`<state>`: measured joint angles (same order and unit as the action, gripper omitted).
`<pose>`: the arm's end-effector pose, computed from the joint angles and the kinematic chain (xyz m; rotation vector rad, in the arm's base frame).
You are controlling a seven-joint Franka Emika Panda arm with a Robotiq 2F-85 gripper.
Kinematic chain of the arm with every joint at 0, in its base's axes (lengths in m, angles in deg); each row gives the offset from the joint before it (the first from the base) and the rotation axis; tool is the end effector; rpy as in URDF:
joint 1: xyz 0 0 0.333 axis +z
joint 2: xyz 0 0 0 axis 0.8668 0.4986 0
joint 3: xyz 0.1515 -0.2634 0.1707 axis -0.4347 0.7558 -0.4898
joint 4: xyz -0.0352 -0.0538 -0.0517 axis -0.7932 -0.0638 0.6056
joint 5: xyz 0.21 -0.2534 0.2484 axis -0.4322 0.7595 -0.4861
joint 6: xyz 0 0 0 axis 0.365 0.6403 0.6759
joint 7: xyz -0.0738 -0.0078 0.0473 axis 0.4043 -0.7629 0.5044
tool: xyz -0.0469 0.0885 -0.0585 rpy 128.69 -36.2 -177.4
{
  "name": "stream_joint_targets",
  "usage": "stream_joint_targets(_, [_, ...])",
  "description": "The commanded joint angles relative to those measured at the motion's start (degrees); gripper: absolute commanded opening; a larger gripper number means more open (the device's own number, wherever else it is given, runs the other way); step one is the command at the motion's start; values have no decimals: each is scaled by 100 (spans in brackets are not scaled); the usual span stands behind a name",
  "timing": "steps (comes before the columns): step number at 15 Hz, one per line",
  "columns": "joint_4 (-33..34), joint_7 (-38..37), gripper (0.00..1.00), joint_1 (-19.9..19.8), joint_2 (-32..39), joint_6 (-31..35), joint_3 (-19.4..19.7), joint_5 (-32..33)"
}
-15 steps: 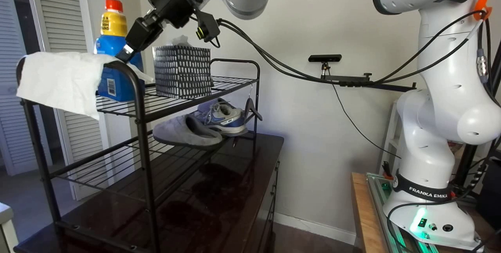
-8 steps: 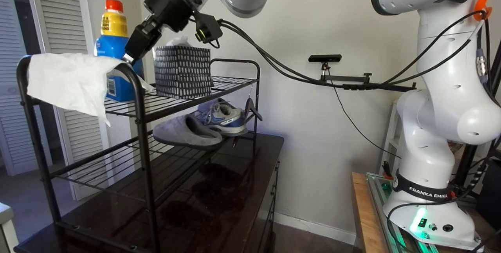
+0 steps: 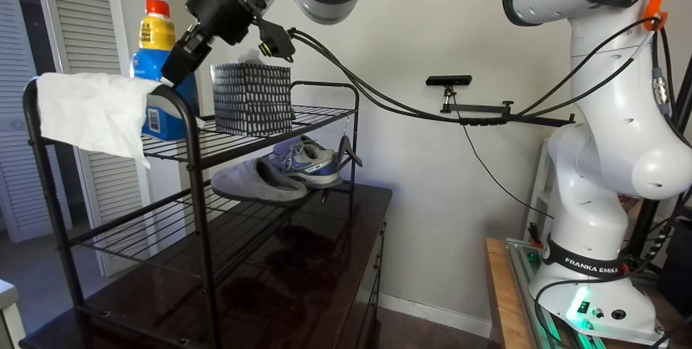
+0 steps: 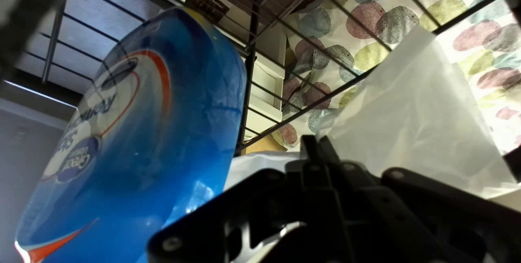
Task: Put the cloth on the stand
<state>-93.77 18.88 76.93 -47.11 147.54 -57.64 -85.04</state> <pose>0.6219 0.3451 0.5754 -2.6420 -1.0537 -0.9692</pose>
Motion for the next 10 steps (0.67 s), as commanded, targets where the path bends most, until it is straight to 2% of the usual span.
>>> stream_joint_targets(1, [544,-218,0,72,341,-215,-13,356])
stream_joint_targets(6, [863,-249,0,131,568,-408,18,498])
stream_joint_targets(7, [911,-252,10,134,604,-452,21,510])
stream_joint_targets(8, [959,-252,1,134,635,-501,26,520])
stream_joint_targets(10, [1023,-244,0,131,683,-556,28,532])
